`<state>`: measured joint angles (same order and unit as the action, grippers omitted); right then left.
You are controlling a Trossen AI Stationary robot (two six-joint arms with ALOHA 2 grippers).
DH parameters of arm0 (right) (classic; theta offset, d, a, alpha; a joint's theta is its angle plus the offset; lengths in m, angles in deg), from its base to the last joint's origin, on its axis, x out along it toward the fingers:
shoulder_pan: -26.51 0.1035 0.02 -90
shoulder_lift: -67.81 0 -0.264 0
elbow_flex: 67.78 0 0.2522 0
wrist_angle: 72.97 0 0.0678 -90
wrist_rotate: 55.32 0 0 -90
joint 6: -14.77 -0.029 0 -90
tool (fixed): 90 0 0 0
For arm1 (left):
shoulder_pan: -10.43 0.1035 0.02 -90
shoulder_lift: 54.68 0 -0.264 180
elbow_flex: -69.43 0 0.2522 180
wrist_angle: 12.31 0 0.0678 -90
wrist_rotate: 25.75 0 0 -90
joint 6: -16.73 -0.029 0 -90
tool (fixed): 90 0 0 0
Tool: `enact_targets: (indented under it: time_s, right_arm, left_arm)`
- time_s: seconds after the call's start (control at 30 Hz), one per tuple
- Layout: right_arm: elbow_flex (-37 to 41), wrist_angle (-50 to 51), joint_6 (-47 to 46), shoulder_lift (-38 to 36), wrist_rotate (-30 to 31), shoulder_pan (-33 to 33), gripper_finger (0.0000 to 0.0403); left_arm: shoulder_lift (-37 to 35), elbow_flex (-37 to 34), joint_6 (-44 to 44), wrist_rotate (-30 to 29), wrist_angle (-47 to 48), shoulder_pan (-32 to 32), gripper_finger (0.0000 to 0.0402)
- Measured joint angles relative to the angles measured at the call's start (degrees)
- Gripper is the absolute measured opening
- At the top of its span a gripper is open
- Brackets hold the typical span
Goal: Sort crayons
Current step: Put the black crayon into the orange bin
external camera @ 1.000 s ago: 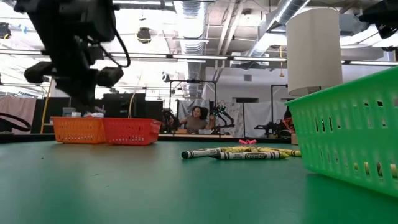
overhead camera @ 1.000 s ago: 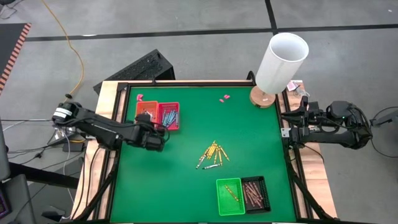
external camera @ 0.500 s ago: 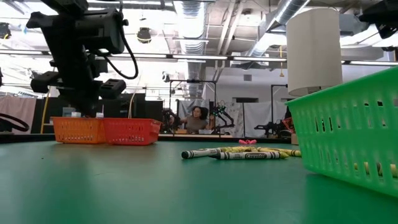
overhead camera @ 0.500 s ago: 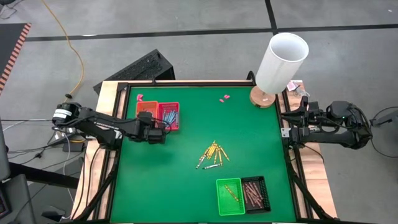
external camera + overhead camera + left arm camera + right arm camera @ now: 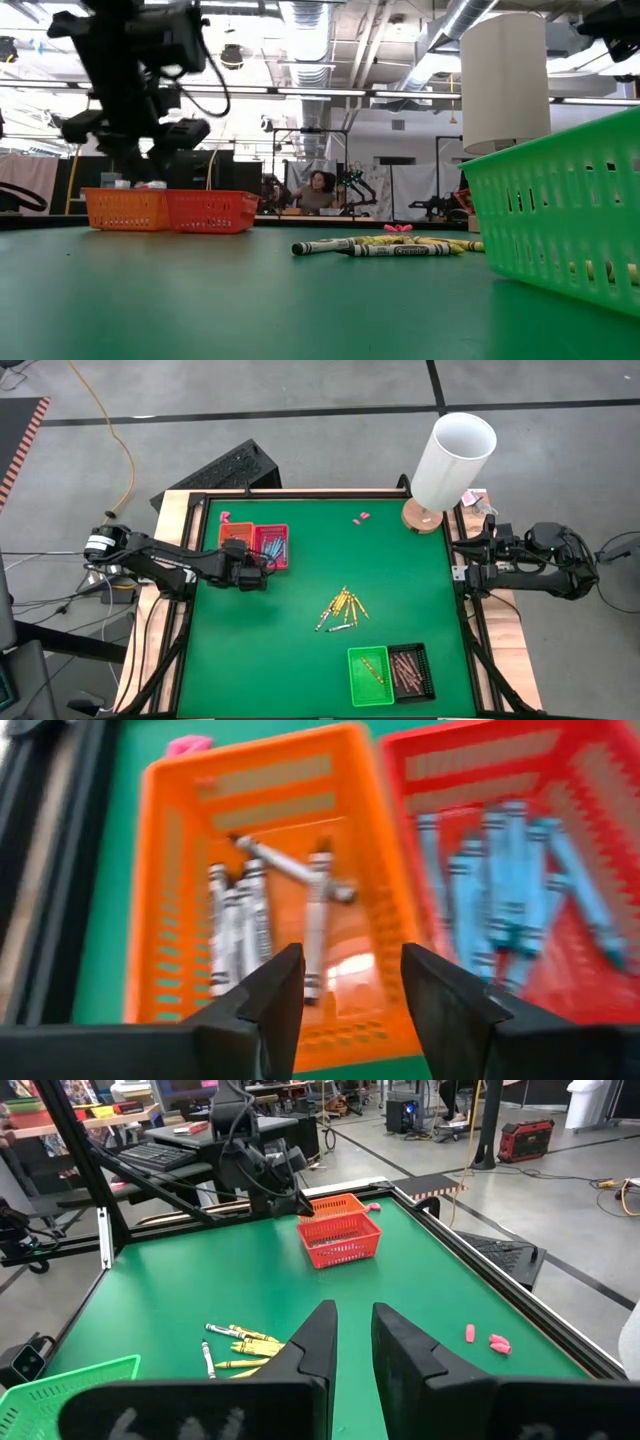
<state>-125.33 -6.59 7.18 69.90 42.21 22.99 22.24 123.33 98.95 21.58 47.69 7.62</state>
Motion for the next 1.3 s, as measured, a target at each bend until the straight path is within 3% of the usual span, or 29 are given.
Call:
enact_targets:
  time_s: [0.3, 0.6, 0.8, 1.03, 1.3]
  right_arm:
    - [0.0, 0.01, 0.0, 0.0, 0.0, 0.02, 0.0068]
    - [0.0, 0.02, 0.0, 0.0, -0.02, 0.02, 0.0068]
    - [0.01, 0.06, 0.0, 0.0, 0.0, 0.0, 0.0068]
    - [0.02, 0.03, 0.0, 0.0, 0.0, 0.0, 0.0068]
    - [0.02, 0.04, 0.0, 0.0, 0.0, 0.0, 0.0068]
  left_arm:
    - [-0.24, 9.57, -16.94, 0.56, -6.38, -3.49, 0.0163]
    - [0.38, 12.44, -39.63, 3.82, -37.9, -12.03, 0.0164]
    - [6.55, 12.46, -50.6, 2.25, -53.01, -18.02, 0.0164]
    - [17.68, 13.06, -55.03, 4.09, -69.28, -22.22, 0.0164]
    - [28.03, 18.92, -54.49, 1.53, -68.72, -24.3, 0.016]
